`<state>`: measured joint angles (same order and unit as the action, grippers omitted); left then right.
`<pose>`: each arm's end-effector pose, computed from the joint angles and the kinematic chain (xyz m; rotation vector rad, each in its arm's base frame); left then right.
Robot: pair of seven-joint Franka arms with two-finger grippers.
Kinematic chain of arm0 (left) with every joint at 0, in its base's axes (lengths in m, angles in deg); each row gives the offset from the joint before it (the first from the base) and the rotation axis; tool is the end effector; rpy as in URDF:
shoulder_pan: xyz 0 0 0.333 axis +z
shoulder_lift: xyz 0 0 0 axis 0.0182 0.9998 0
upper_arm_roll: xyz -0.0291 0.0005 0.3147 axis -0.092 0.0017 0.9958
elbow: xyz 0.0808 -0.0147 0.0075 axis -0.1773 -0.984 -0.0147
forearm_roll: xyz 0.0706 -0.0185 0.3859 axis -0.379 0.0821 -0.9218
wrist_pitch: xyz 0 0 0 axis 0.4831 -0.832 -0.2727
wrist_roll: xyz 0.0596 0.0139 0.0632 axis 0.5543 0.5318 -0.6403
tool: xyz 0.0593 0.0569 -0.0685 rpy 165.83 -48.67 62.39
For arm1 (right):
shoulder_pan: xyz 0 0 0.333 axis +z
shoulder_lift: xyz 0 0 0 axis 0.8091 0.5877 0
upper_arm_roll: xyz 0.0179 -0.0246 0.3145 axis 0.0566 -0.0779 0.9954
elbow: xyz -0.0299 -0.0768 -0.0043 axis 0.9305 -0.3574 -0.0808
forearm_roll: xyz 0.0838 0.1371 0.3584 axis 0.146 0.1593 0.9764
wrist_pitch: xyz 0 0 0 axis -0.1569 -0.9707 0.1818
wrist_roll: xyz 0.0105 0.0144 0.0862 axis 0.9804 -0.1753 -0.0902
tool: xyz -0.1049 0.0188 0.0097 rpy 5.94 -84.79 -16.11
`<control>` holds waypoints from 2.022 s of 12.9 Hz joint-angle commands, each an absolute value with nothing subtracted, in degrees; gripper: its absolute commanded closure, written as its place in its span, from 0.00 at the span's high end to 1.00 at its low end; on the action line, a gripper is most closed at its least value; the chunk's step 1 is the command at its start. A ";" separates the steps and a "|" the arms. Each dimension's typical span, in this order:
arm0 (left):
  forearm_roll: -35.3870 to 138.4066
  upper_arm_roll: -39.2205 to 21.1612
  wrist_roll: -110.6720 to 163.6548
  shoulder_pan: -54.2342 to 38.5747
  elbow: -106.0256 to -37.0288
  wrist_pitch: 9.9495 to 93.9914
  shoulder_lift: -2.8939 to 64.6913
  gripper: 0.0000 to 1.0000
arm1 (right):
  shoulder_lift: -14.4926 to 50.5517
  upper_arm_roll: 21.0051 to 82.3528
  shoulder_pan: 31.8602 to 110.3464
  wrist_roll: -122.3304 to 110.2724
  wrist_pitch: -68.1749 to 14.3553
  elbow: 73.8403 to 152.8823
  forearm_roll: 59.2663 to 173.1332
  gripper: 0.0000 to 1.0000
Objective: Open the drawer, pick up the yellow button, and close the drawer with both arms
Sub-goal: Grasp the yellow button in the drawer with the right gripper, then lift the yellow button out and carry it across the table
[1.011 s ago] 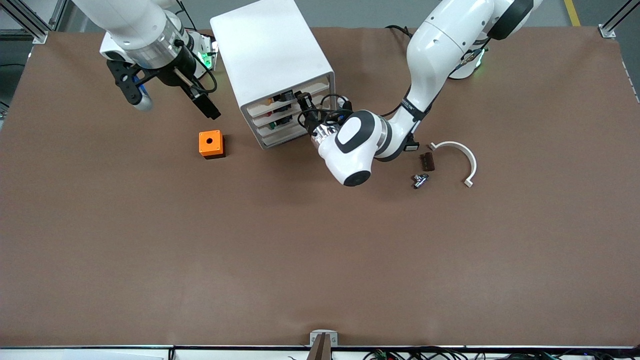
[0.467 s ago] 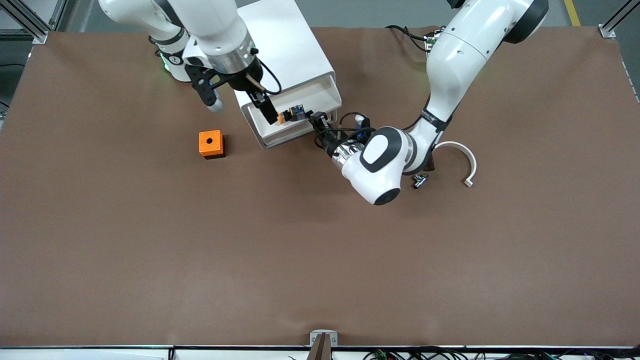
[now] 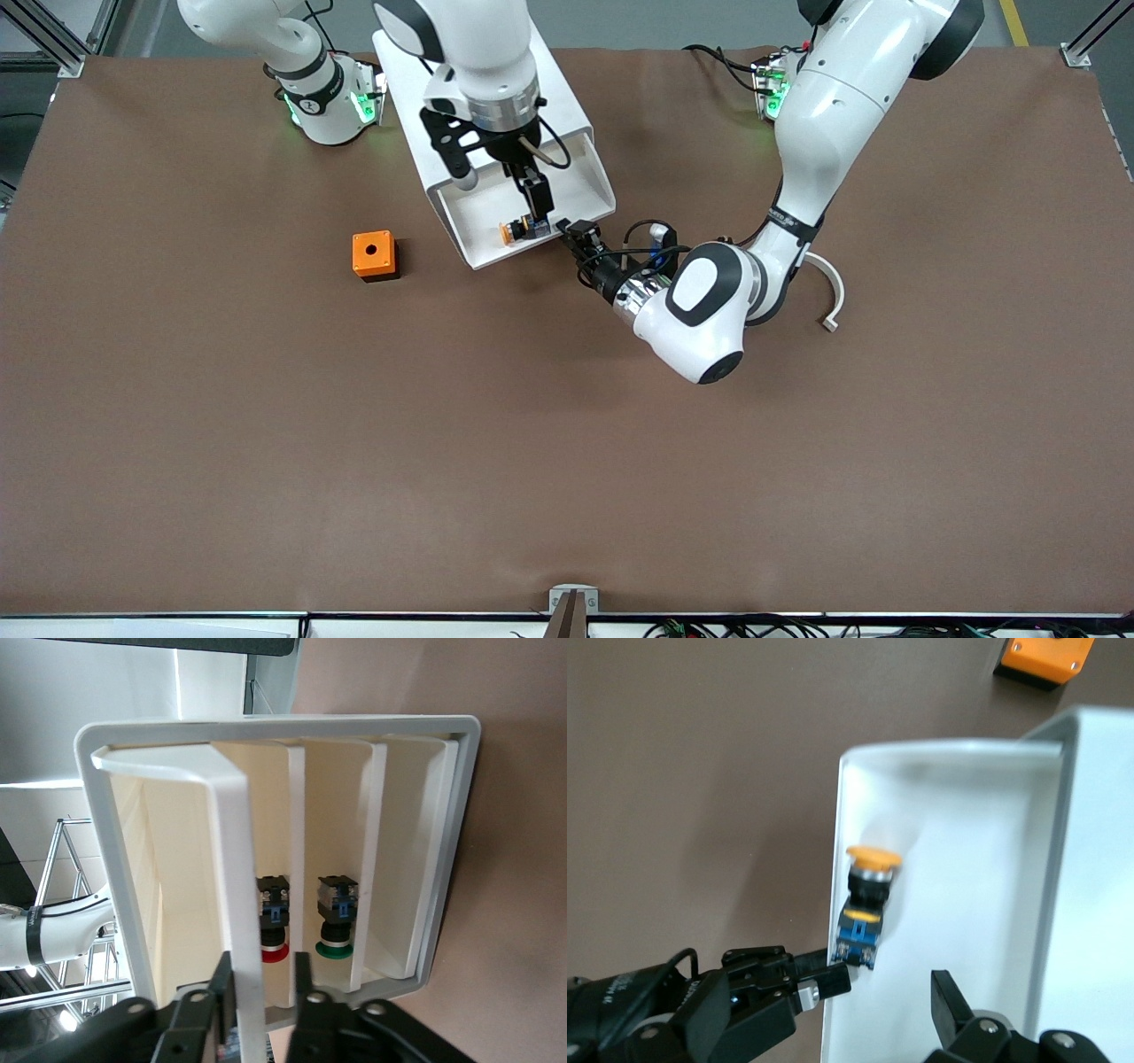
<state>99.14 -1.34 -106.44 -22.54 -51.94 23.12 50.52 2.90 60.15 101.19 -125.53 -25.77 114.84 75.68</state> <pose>0.5288 -0.4372 0.2635 -1.0319 -1.9679 1.4506 0.3984 0.4699 0.4910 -2.6011 1.5941 -0.0962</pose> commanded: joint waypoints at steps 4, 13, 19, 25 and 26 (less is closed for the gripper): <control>96.40 -1.08 -105.93 -18.65 -48.20 22.08 50.37 0.99 | 6.25 59.41 105.68 -131.82 -27.39 116.11 68.30 1.00; 74.63 -1.34 -93.37 -9.77 -44.85 21.47 45.99 0.99 | 6.26 59.41 106.39 -137.69 -30.72 120.93 57.40 0.93; 57.55 -2.57 -75.63 -11.79 -44.94 21.56 39.20 0.99 | 6.34 59.41 106.91 -139.47 -31.52 121.92 54.83 0.31; 52.81 -2.57 -48.89 -13.54 -45.03 21.73 36.75 0.99 | 6.17 59.06 103.41 -124.41 -23.29 113.50 66.21 0.00; 52.80 -2.57 -48.36 -13.63 -45.03 21.82 36.74 0.99 | 6.08 58.97 102.09 -118.78 -20.48 111.91 67.82 0.00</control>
<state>54.55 -2.48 -50.50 -12.62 -44.06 21.71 38.53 6.65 58.81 104.80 -127.51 -24.95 115.55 63.47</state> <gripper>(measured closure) 0.004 0.670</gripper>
